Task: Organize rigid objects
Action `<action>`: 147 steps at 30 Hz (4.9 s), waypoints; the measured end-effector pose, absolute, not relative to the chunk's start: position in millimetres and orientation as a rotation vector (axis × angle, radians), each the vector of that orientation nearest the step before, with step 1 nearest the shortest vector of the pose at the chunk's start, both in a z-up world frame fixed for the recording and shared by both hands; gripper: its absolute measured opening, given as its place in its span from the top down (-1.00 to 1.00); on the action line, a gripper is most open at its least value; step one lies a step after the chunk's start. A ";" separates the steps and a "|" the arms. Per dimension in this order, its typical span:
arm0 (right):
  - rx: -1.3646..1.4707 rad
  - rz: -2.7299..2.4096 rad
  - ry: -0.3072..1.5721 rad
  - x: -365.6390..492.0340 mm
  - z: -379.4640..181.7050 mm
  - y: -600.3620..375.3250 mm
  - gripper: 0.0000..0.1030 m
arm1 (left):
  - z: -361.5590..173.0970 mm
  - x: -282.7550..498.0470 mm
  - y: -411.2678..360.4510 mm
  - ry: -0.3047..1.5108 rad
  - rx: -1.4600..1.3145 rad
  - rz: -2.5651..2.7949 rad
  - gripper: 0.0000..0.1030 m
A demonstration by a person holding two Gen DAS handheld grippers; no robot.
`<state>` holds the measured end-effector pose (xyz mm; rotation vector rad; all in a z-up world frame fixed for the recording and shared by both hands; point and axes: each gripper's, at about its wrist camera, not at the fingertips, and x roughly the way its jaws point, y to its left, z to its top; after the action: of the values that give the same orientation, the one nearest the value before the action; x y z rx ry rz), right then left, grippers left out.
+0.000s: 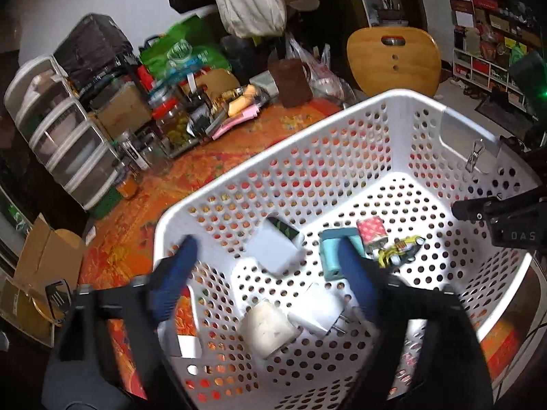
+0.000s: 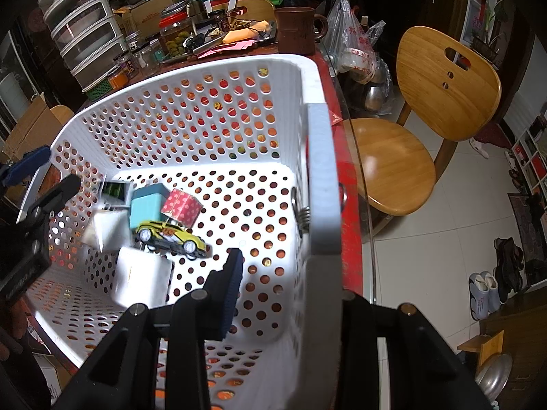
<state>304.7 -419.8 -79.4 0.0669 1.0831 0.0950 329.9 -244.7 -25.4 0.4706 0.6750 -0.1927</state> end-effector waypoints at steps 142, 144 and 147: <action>0.063 0.106 1.095 309.7 -80.5 -420.2 0.29 | -14.8 321.9 -220.7 0.691 0.412 -0.200 -0.93; 0.063 0.106 1.096 309.7 -80.7 -420.1 0.29 | -13.0 319.2 -218.6 0.684 0.416 -0.202 -0.97; 0.064 0.106 1.099 309.6 -81.0 -420.4 0.29 | -10.4 314.3 -215.9 0.670 0.424 -0.204 -0.99</action>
<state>309.6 -420.4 -81.0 0.0644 1.0987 0.1062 314.3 -215.9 -10.4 0.4243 0.6703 -0.2041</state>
